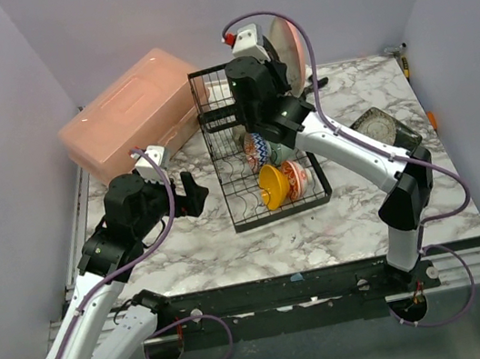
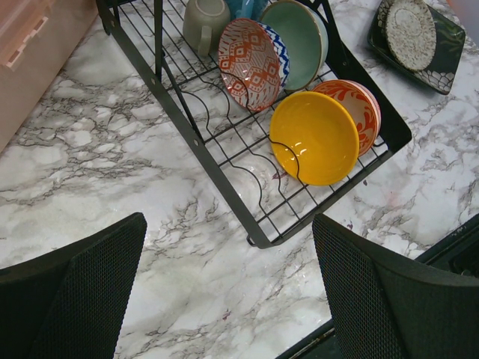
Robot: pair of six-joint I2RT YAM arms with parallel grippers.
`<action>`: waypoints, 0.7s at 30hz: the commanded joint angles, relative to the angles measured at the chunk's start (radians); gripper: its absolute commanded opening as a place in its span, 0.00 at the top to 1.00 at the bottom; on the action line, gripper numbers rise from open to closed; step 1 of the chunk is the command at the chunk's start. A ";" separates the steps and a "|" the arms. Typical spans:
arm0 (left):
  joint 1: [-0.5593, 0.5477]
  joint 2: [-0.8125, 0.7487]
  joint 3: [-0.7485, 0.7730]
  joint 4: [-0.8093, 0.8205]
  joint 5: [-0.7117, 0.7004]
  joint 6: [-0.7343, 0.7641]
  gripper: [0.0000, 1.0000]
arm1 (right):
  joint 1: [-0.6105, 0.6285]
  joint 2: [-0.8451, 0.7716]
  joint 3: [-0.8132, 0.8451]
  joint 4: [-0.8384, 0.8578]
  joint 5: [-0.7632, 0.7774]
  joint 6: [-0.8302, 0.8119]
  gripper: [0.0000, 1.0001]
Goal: Load the mixed dishes into the dish rack
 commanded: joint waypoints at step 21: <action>0.004 -0.012 -0.003 0.004 -0.006 0.001 0.09 | -0.095 0.135 0.065 -0.239 -0.087 0.328 1.00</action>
